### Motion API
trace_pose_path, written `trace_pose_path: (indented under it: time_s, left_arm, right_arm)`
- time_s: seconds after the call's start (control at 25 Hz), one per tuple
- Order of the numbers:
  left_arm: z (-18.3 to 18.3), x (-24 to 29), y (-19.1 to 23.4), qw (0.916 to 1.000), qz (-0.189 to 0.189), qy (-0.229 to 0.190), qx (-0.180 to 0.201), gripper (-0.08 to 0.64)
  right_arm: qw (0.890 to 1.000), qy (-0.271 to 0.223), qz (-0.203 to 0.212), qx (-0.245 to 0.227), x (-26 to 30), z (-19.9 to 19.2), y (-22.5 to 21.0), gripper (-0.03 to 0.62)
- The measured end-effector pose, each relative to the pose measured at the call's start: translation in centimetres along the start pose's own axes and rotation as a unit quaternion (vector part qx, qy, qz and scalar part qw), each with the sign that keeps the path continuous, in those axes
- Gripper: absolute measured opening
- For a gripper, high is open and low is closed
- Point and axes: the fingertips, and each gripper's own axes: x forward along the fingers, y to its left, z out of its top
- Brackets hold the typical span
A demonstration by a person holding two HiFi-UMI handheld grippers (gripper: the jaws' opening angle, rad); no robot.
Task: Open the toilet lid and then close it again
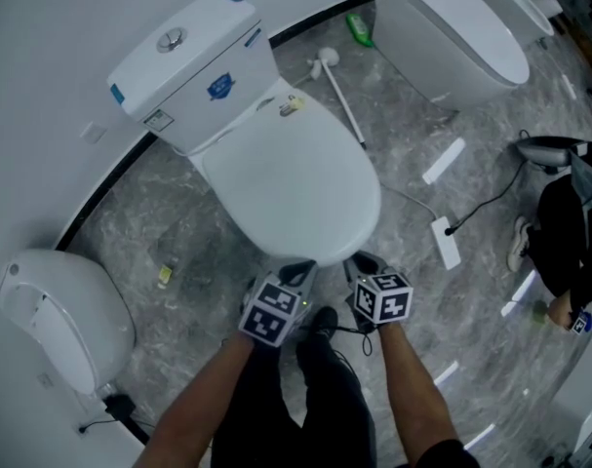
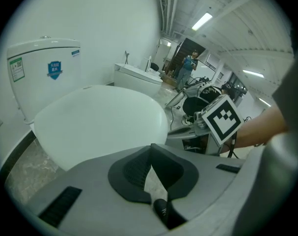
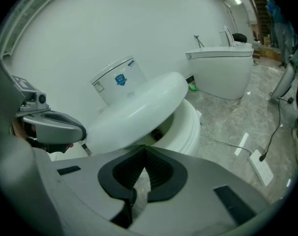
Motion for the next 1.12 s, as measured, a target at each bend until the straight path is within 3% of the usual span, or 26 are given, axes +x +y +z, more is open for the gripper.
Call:
trace_pose_path:
  time_s: [0.44,1.12]
  left_arm:
    - [-2.6,3.1,0.3,0.9998,0.004,0.017,-0.007,0.008]
    - [-2.8,4.1,0.1,0.9997,0.017,0.017,-0.007,0.008]
  right_arm:
    - [1.000,0.013,0.008,-0.007,2.2,-2.7,-2.0,0.009]
    - [0.998,0.051,0.007,-0.020,2.4,-4.6,-2.7,0.009]
